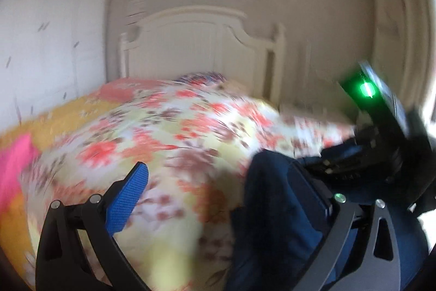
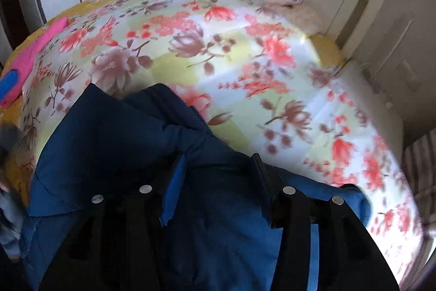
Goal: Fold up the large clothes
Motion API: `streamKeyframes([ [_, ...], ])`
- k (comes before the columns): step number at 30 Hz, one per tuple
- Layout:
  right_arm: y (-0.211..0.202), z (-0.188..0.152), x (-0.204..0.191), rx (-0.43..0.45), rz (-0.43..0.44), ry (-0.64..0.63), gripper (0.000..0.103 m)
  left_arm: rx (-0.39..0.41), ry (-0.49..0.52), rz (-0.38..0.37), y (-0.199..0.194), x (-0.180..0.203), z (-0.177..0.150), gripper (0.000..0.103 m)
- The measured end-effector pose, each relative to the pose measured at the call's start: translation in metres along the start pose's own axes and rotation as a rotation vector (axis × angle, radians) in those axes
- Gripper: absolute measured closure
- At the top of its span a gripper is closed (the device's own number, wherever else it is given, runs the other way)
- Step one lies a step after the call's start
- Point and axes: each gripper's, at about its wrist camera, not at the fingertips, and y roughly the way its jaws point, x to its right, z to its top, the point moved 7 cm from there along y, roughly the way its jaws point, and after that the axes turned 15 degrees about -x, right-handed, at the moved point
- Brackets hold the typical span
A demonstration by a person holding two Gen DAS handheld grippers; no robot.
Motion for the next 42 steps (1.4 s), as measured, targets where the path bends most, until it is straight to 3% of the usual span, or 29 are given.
streamKeyframes([
  [2, -0.019, -0.003, -0.005, 0.049, -0.02, -0.013, 0.057, -0.031, -0.052, -0.019, -0.01, -0.023, -0.009, 0.002],
  [6, -0.058, 0.007, -0.039, 0.17, 0.063, -0.063, 0.057, -0.091, -0.08, -0.006, -0.016, -0.042, -0.038, 0.002],
  [7, -0.055, 0.009, -0.048, 0.163, 0.064, -0.09, 0.057, -0.106, -0.08, -0.009, -0.017, -0.043, -0.045, 0.002],
  [9, -0.016, 0.011, -0.076, 0.037, 0.02, -0.169, 0.056, -0.12, -0.068, -0.012, -0.022, -0.039, -0.057, 0.002],
  [10, 0.009, 0.01, -0.086, -0.025, -0.037, -0.207, 0.056, -0.116, -0.058, -0.015, -0.028, -0.036, -0.059, 0.002],
  [12, 0.013, 0.015, -0.088, -0.024, -0.058, -0.198, 0.056, -0.079, -0.045, -0.023, -0.046, -0.029, -0.058, 0.002],
  [16, -0.006, 0.009, -0.089, 0.071, -0.078, -0.206, 0.056, 0.038, 0.022, -0.111, -0.094, 0.004, -0.032, 0.002],
  [19, -0.016, 0.007, -0.081, 0.118, -0.026, -0.165, 0.056, 0.051, 0.129, -0.202, -0.108, 0.047, -0.023, 0.002],
  [21, -0.035, 0.007, -0.069, 0.181, 0.039, -0.11, 0.056, -0.021, 0.205, -0.171, -0.085, 0.071, -0.034, 0.002],
  [23, -0.061, 0.005, -0.053, 0.248, 0.09, -0.043, 0.056, -0.227, 0.269, -0.136, -0.032, 0.081, -0.065, 0.002],
  [24, -0.076, 0.001, -0.044, 0.287, 0.098, -0.01, 0.056, -0.289, 0.268, -0.171, -0.015, 0.081, -0.077, 0.002],
  [25, -0.096, -0.008, -0.029, 0.335, 0.101, 0.028, 0.055, -0.309, 0.188, -0.281, -0.004, 0.07, -0.084, 0.002],
  [27, -0.125, -0.027, -0.008, 0.393, 0.096, 0.081, 0.044, -0.349, 0.135, -0.342, 0.002, 0.061, -0.086, 0.002],
  [28, -0.137, -0.04, 0.005, 0.421, 0.096, 0.112, 0.037, -0.347, 0.155, -0.33, 0.001, 0.062, -0.085, 0.002],
  [29, -0.143, -0.051, 0.014, 0.439, 0.098, 0.138, 0.021, -0.334, 0.174, -0.311, -0.001, 0.064, -0.084, 0.002],
  [30, -0.146, -0.063, 0.025, 0.452, 0.101, 0.176, 0.015, -0.326, 0.179, -0.302, -0.002, 0.066, -0.084, 0.002],
  [33, -0.117, -0.089, 0.049, 0.386, 0.107, 0.269, 0.015, -0.325, 0.156, -0.306, 0.0, 0.065, -0.086, 0.002],
  [36, -0.038, -0.112, 0.055, 0.179, 0.135, 0.336, 0.013, -0.322, 0.164, -0.282, 0.001, 0.064, -0.084, 0.002],
  [37, -0.021, -0.117, 0.053, 0.166, 0.164, 0.347, 0.012, -0.321, 0.166, -0.27, 0.0, 0.065, -0.084, 0.002],
  [39, -0.019, -0.124, 0.053, 0.262, 0.19, 0.382, 0.011, -0.317, 0.176, -0.249, -0.004, 0.066, -0.084, 0.002],
  [42, -0.033, -0.124, 0.053, 0.218, 0.173, 0.408, 0.012, -0.318, 0.179, -0.244, -0.007, 0.065, -0.085, 0.002],
])
